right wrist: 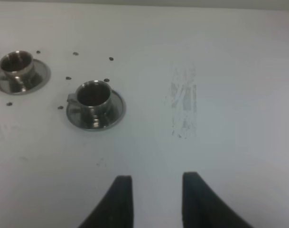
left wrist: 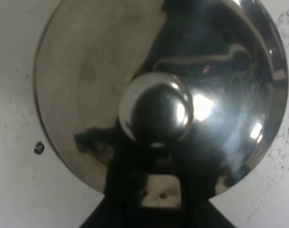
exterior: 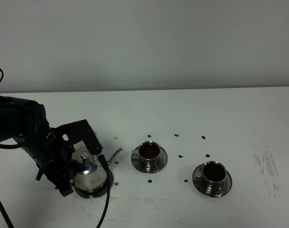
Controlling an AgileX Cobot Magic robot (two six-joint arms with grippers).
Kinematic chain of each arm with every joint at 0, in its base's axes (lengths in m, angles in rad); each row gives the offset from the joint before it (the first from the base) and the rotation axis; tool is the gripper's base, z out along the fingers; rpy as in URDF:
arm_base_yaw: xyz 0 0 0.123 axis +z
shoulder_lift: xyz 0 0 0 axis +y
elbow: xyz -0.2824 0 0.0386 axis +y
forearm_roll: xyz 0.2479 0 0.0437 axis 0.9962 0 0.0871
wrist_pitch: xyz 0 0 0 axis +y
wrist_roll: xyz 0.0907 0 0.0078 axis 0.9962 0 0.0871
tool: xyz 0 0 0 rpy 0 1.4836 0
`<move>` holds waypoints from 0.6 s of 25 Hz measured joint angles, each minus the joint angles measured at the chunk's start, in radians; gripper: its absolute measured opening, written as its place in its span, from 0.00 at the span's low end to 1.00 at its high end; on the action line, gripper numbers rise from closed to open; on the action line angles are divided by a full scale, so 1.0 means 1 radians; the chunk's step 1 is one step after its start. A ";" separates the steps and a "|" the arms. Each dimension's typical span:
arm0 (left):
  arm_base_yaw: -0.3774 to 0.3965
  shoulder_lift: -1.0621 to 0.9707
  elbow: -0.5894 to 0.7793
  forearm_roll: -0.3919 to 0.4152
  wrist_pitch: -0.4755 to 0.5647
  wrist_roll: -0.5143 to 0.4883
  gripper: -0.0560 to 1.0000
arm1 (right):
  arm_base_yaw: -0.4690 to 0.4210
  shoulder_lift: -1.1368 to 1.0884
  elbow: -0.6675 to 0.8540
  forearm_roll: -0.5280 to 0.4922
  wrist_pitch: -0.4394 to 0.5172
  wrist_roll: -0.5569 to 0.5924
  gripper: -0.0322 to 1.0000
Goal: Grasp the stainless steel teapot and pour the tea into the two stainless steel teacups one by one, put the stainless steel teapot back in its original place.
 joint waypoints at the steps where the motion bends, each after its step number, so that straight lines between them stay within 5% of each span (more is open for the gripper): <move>1: 0.000 0.000 0.000 0.000 -0.001 0.000 0.25 | 0.000 0.000 0.000 0.000 0.000 0.000 0.27; 15: 0.000 -0.001 0.000 0.000 -0.009 0.000 0.42 | 0.000 0.000 0.000 0.000 0.000 0.000 0.27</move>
